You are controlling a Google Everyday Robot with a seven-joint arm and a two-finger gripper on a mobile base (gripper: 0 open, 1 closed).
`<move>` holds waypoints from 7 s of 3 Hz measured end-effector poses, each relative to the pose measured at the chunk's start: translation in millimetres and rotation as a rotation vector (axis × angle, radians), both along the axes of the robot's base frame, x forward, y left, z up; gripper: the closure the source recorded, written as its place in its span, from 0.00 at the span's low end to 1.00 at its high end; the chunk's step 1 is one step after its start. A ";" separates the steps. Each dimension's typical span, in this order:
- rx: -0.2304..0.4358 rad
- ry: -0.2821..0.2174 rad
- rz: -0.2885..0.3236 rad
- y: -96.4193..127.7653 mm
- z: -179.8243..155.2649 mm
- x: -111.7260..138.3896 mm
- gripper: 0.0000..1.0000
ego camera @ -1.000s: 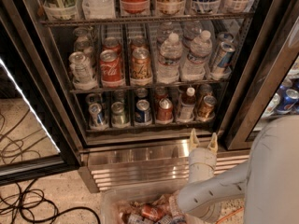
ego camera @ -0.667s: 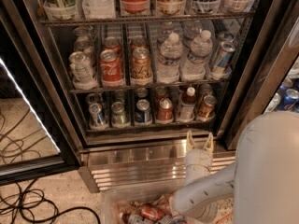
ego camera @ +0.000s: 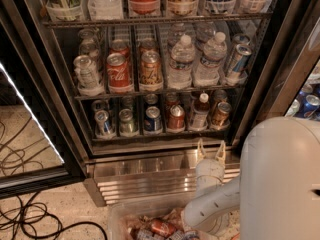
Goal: Pick orange can from bottom shelf of fridge
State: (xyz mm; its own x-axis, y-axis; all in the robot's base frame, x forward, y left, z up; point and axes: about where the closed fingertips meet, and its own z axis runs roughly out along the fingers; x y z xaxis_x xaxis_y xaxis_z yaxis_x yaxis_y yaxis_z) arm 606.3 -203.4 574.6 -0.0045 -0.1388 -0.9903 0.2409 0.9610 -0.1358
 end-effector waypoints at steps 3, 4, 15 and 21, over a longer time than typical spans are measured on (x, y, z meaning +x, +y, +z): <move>-0.017 -0.054 -0.061 -25.7 27.4 52.9 0.42; -0.025 -0.054 -0.065 -26.6 28.2 57.2 0.41; -0.067 -0.017 -0.118 -41.3 20.0 99.4 0.50; -0.067 -0.013 -0.128 -44.4 18.9 112.3 0.08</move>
Offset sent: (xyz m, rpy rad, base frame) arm 0.0403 -0.0501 0.0470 -0.0077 -0.1035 -0.1156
